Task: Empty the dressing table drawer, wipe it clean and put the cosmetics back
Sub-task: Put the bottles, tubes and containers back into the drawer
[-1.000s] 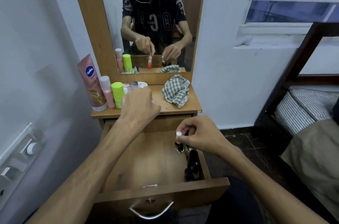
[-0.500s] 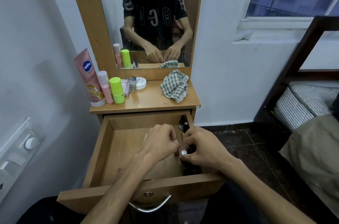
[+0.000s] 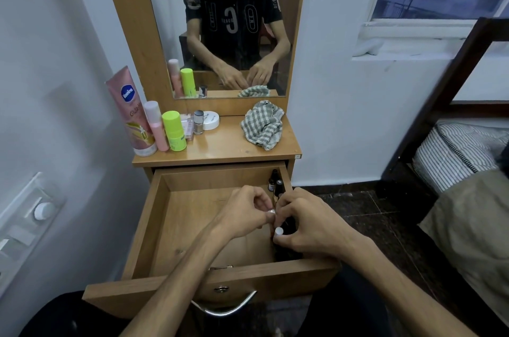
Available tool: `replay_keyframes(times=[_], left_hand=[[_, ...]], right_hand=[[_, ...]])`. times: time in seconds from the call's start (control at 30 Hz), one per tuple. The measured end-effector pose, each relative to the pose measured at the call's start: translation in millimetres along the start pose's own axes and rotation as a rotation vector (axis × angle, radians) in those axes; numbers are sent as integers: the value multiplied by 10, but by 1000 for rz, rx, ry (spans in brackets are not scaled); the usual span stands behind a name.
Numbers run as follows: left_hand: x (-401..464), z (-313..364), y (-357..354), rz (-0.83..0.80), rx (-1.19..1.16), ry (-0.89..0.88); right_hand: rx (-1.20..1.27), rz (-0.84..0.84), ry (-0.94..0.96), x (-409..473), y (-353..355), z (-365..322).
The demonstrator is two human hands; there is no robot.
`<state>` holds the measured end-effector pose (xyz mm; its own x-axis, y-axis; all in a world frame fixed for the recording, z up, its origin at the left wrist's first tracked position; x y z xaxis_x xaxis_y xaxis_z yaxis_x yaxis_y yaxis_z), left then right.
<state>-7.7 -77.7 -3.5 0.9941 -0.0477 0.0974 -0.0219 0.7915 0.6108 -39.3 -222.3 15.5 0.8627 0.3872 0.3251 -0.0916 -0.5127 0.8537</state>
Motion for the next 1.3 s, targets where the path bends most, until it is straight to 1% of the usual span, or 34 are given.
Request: replay_keyframes(times=[0.2,0.33,0.6,0.67,0.73,0.77,0.9,0.97,1.07,1.17,1.23,1.3], left_hand=[[-48,-7,-32,-49,-40,-6],[-72,-5,-73,-94,-63,7],[-100,8,-3,-137,-72,-7],[-92,-33,22,-124,-93,7],[-68,-64,85,-36,-115,7],[-48,-69,143,53,-124,1],[28,-93,516,539,-113,-2],[47,-95,705,700,-114,21],[69,-89,981,855,-75,27],[106,-105,1250,969,-6,9],[160,-129,1399,1001,26,-11],[226,-155,1504,994,58,-33]], right_hand=[[85,22,-42,-17,156,11],[127,107,-98,0,270,49],[186,227,-140,119,304,84],[194,253,-166,184,308,53],[202,286,-176,300,308,-13],[207,307,-181,376,307,-46],[238,397,-186,880,277,-203],[217,445,-148,1195,265,-323],[214,484,-137,1686,186,-442],[168,467,-134,2104,39,-535],[110,433,-108,2313,-57,-600],[53,380,-62,2462,-150,-668]])
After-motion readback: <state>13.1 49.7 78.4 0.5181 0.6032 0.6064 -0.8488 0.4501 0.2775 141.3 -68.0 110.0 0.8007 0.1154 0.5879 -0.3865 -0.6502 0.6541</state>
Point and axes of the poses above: each hand's wrist, its own x-axis towards the middle knuckle, its own y-axis out of the back of the hand, z = x × y, the point moved 6 cm from there along x, towards the middle knuckle, and after that the axes turned 15 degrees about z, right-handed, at the moved point
